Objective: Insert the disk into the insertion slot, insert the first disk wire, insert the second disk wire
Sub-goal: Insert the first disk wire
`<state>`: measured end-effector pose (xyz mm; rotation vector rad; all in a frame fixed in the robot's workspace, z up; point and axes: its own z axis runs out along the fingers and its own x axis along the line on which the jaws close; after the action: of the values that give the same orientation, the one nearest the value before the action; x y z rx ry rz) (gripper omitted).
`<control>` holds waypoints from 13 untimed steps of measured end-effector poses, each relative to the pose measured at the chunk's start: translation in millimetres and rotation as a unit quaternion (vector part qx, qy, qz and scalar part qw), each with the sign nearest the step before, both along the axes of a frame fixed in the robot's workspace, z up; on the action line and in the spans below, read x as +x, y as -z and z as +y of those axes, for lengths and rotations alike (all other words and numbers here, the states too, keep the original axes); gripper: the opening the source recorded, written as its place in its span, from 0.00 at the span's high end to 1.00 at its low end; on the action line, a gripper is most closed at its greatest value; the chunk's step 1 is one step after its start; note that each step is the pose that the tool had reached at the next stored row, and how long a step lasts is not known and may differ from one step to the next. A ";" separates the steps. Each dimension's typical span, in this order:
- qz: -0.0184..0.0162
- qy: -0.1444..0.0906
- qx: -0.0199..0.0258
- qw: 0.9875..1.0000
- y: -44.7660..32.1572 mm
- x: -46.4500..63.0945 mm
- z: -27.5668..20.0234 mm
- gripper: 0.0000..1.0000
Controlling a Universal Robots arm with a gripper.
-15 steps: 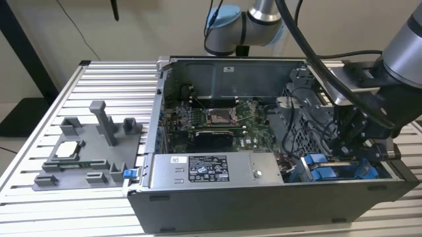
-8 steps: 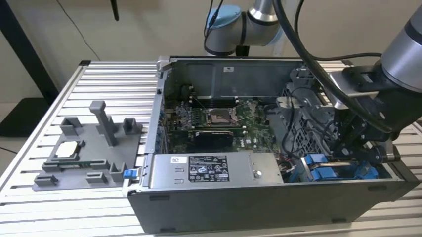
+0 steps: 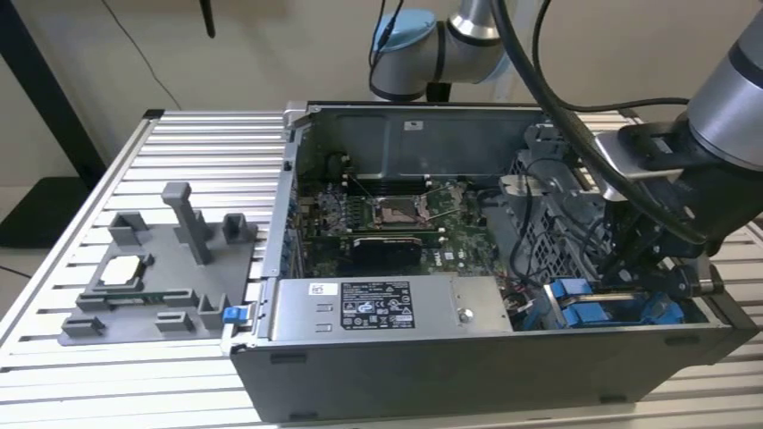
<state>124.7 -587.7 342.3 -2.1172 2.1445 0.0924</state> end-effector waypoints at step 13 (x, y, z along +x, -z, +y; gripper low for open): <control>-0.001 0.000 0.002 1.000 8.0 0.0 0.1 1.00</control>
<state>124.6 -587.6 334.3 -2.1146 2.1420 0.0941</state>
